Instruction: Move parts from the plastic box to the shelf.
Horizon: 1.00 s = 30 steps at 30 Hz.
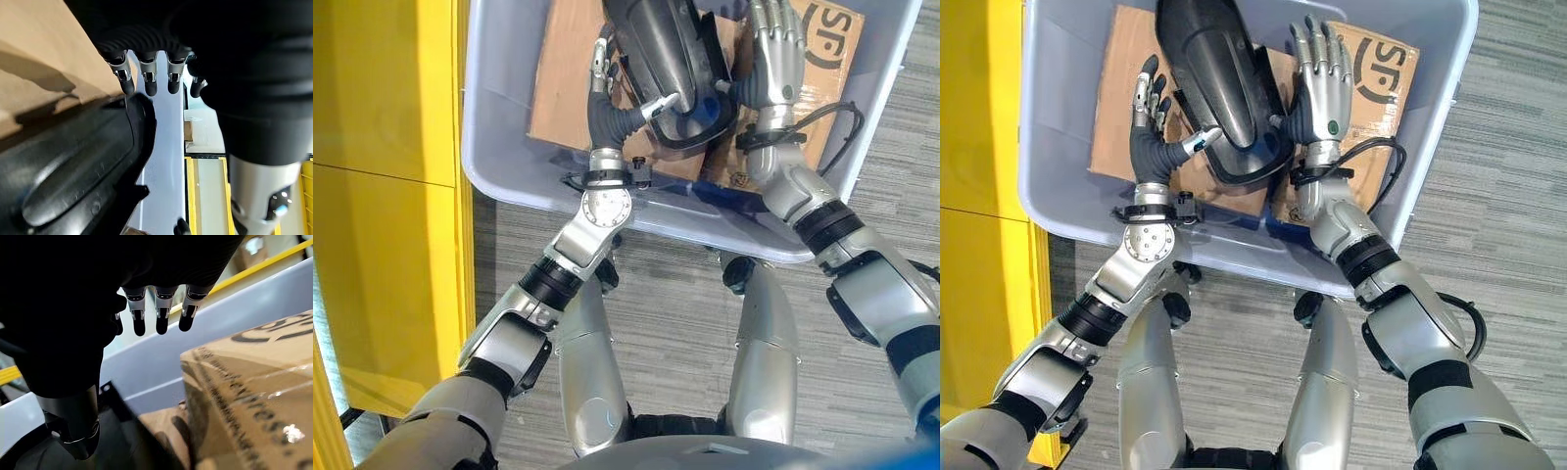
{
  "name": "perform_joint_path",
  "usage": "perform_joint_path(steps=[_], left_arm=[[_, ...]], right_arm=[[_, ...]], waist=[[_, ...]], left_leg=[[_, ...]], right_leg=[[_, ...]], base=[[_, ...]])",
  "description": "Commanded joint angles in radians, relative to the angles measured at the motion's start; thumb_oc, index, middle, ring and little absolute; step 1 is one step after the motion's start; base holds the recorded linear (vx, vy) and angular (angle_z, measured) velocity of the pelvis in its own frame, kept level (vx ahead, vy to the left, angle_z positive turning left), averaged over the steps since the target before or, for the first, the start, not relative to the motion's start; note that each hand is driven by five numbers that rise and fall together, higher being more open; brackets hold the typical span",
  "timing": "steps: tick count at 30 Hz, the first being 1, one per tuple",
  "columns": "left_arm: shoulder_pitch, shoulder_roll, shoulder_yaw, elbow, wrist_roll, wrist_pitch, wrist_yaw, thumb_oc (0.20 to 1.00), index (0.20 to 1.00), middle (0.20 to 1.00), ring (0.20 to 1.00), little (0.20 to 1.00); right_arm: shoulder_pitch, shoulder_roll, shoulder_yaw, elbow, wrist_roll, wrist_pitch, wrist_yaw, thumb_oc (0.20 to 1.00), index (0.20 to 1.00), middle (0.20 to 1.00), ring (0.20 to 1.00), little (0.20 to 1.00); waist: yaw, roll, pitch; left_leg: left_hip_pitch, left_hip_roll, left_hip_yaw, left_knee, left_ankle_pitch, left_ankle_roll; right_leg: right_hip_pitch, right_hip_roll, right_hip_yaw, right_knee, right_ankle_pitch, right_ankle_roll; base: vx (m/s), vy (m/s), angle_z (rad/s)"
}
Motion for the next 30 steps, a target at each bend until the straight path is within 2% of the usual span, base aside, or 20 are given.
perform_joint_path(steps=[1, 5, 9, 10, 11, 12, 14, 18, 22, 23, 26, 30], left_arm=[[-0.018, -0.015, 0.0, -0.083, 0.07, -0.052, 0.006, 1.0, 1.0, 1.0, 1.0, 1.0], [-0.027, -0.017, 0.004, -0.075, 0.038, -0.033, -0.004, 1.0, 1.0, 1.0, 1.0, 1.0], [-0.043, -0.022, 0.007, -0.064, 0.019, -0.035, 0.049, 1.0, 1.0, 1.0, 1.0, 1.0], [-0.041, -0.02, 0.013, -0.067, 0.031, -0.048, 0.079, 1.0, 1.0, 1.0, 1.0, 1.0], [-0.041, -0.02, 0.014, -0.066, 0.035, -0.056, 0.091, 1.0, 1.0, 1.0, 1.0, 1.0], [-0.043, -0.022, 0.025, -0.06, 0.052, -0.116, 0.16, 1.0, 1.0, 1.0, 1.0, 1.0], [-0.037, -0.027, 0.054, -0.074, 0.086, -0.141, 0.192, 1.0, 1.0, 1.0, 1.0, 1.0], [-0.011, -0.033, 0.082, -0.101, 0.111, -0.105, 0.216, 1.0, 1.0, 1.0, 1.0, 1.0], [-0.002, -0.03, 0.089, -0.085, 0.124, -0.079, 0.188, 1.0, 1.0, 1.0, 1.0, 1.0], [0.004, -0.033, 0.088, -0.068, 0.113, -0.105, 0.167, 1.0, 1.0, 1.0, 1.0, 1.0], [0.01, -0.027, 0.085, -0.081, 0.133, -0.141, 0.152, 1.0, 1.0, 1.0, 1.0, 1.0], [0.018, -0.029, 0.088, -0.107, 0.116, -0.13, 0.13, 1.0, 1.0, 1.0, 1.0, 1.0]], right_arm=[[-0.079, -0.01, 0.002, -0.021, -0.013, -0.034, 0.02, 1.0, 1.0, 1.0, 1.0, 1.0], [-0.09, -0.003, 0.025, -0.013, 0.03, -0.042, 0.068, 1.0, 1.0, 1.0, 1.0, 1.0], [-0.112, 0.006, 0.05, 0.015, -0.061, -0.015, -0.029, 1.0, 1.0, 1.0, 1.0, 1.0], [-0.114, 0.003, 0.045, 0.013, -0.085, -0.015, -0.078, 1.0, 1.0, 1.0, 1.0, 1.0], [-0.115, 0.004, 0.041, 0.014, -0.096, -0.018, -0.085, 1.0, 1.0, 1.0, 1.0, 1.0], [-0.12, 0.004, 0.029, 0.01, -0.145, -0.027, -0.109, 1.0, 1.0, 1.0, 1.0, 1.0], [-0.125, 0.006, 0.027, -0.008, -0.164, -0.047, -0.104, 1.0, 1.0, 1.0, 1.0, 1.0], [-0.107, 0.002, 0.031, -0.045, -0.109, -0.04, -0.042, 1.0, 1.0, 1.0, 1.0, 1.0], [-0.082, 0.016, 0.023, -0.049, 0.01, -0.017, -0.005, 1.0, 1.0, 1.0, 1.0, 1.0], [-0.061, 0.027, 0.013, -0.043, 0.124, 0.006, -0.024, 1.0, 1.0, 1.0, 1.0, 1.0], [-0.039, 0.034, -0.009, -0.042, 0.175, -0.002, -0.06, 1.0, 1.0, 1.0, 1.0, 1.0], [-0.011, 0.045, -0.054, -0.008, 0.253, -0.043, -0.014, 1.0, 1.0, 1.0, 1.0, 1.0]], waist=[[0.032, 0.019, -0.045], [0.036, 0.013, -0.045], [0.039, 0.011, -0.045], [0.04, 0.01, -0.045], [0.04, 0.009, -0.045], [0.041, 0.008, -0.045], [0.044, 0.004, -0.045], [0.051, -0.003, -0.045], [0.053, -0.014, -0.045], [0.053, -0.018, -0.045], [0.051, -0.017, -0.045], [0.05, -0.01, -0.045]], left_leg=[[-0.028, 0.034, -0.061, -0.001, -0.064, -0.155], [-0.046, 0.034, -0.069, 0.003, -0.061, -0.16], [-0.079, 0.039, -0.084, 0.026, -0.066, -0.162], [-0.086, 0.04, -0.086, 0.028, -0.066, -0.162], [-0.087, 0.04, -0.088, 0.028, -0.066, -0.162], [-0.093, 0.041, -0.091, 0.027, -0.065, -0.163], [-0.101, 0.039, -0.095, 0.028, -0.065, -0.166], [-0.118, 0.04, -0.103, 0.035, -0.067, -0.171], [-0.13, 0.044, -0.108, 0.04, -0.068, -0.174], [-0.141, 0.046, -0.111, 0.048, -0.071, -0.173], [-0.155, 0.047, -0.111, 0.058, -0.074, -0.172], [-0.166, 0.043, -0.109, 0.061, -0.076, -0.17]], right_leg=[[-0.036, -0.032, 0.081, 0.01, -0.035, 0.179], [-0.048, -0.032, 0.077, 0.011, -0.029, 0.18], [-0.073, -0.034, 0.074, 0.021, -0.024, 0.179], [-0.077, -0.033, 0.072, 0.018, -0.021, 0.18], [-0.077, -0.034, 0.071, 0.018, -0.019, 0.18], [-0.08, -0.035, 0.068, 0.017, -0.017, 0.183], [-0.084, -0.033, 0.066, 0.011, -0.015, 0.186], [-0.094, -0.04, 0.056, 0.022, -0.018, 0.187], [-0.099, -0.043, 0.045, 0.022, -0.014, 0.188], [-0.108, -0.04, 0.044, 0.033, -0.018, 0.185], [-0.122, -0.041, 0.042, 0.037, -0.016, 0.182], [-0.137, -0.041, 0.042, 0.044, -0.017, 0.179]], base=[[0.01, -0.047, 0.0], [0.02, -0.05, 0.03], [0.03, -0.043, 0.04], [0.02, -0.04, 0.06], [0.03, -0.051, 0.04], [0.02, -0.04, 0.02], [0.01, -0.02, 0.01], [0.02, -0.036, 0.02], [0.01, -0.05, 0.05], [0.01, -0.022, 0.09], [0.01, -0.008, 0.07], [0.0, -0.002, 0.01]])
